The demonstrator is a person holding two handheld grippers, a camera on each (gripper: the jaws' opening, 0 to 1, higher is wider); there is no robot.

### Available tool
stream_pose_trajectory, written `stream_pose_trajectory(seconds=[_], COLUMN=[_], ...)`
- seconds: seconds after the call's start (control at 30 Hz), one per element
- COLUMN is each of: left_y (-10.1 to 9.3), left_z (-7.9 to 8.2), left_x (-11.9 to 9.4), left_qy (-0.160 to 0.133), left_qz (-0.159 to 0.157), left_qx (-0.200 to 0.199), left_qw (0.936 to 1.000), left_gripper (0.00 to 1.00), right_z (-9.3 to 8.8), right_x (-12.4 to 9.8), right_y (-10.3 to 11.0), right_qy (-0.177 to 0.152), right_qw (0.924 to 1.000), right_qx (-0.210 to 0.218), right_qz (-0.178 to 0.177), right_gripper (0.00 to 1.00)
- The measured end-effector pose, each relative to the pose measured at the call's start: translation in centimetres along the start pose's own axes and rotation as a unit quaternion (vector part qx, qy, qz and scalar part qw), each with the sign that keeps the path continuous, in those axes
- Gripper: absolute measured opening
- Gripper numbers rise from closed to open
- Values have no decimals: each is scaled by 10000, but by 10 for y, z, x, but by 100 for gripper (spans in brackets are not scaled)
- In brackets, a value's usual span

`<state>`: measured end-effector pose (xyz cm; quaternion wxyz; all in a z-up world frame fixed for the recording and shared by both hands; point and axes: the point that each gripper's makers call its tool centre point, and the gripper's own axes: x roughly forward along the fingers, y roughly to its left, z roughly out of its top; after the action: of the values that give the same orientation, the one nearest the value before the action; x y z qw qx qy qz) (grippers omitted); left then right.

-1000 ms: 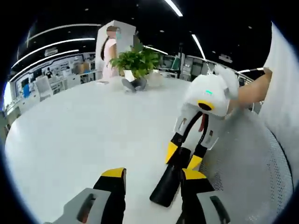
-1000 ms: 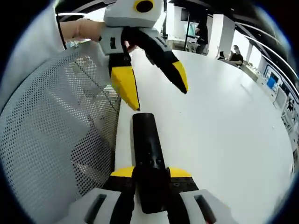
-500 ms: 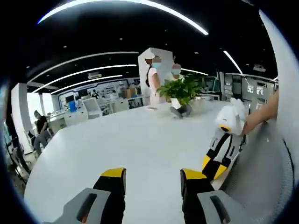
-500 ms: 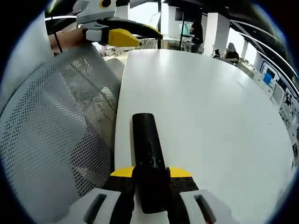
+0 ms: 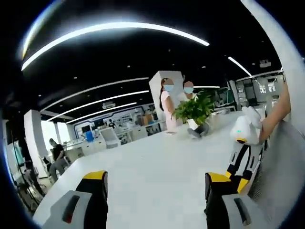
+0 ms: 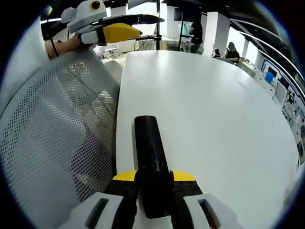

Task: Press the specified remote control buttons in sequence, fully releasing each button before pressing the next.

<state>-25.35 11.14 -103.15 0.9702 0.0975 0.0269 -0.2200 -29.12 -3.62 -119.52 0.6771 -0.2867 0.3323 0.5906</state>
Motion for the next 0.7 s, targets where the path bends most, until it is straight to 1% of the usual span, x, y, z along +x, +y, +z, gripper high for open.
stream_pose_trajectory(seconds=[0.03,0.07,0.13,0.17,0.2,0.3,0.43,0.47,0.5,0.57,0.63,0.7], left_y=[0,4,10,13,14,17,18,20,21,24,26,25], left_z=[-1,0,3,4,6,6,3,2,0,-4,-6,-8], left_x=[0,-1,-2,-3,-4,-4,-3,-3,-4,-5,-5,-5], left_qy=[25,22,-50,-93,-156,-165,-79,-51,4,101,154,184], left_qz=[0,88,239,307,342,398,460,490,522,578,622,599], left_qx=[-76,-218,-194,-205,-289,-375,-410,-465,-618,-789,-834,-897], left_qw=[10000,9997,9995,9993,9989,9984,9981,9977,9967,9952,9945,9940], left_gripper=[88,88,89,91,93,95,97,98,100,100,100,100], right_z=[0,0,0,0,1,2,3,3,3,2,2,1], right_x=[0,0,0,0,0,1,2,2,2,2,2,2], right_y=[0,0,0,0,0,0,0,0,0,-1,-1,-2], right_qy=[-15,-28,-52,-56,-57,-29,127,163,212,324,412,502], right_qw=[10000,10000,9999,9999,9999,9998,9996,9995,9994,9993,9991,9987], right_qx=[13,36,52,93,94,137,156,157,166,107,33,-12], right_qz=[-19,-38,-76,-88,-100,-157,-218,-218,-210,-166,-124,-73], right_gripper=[23,23,23,23,23,23,23,23,23,23,22,22])
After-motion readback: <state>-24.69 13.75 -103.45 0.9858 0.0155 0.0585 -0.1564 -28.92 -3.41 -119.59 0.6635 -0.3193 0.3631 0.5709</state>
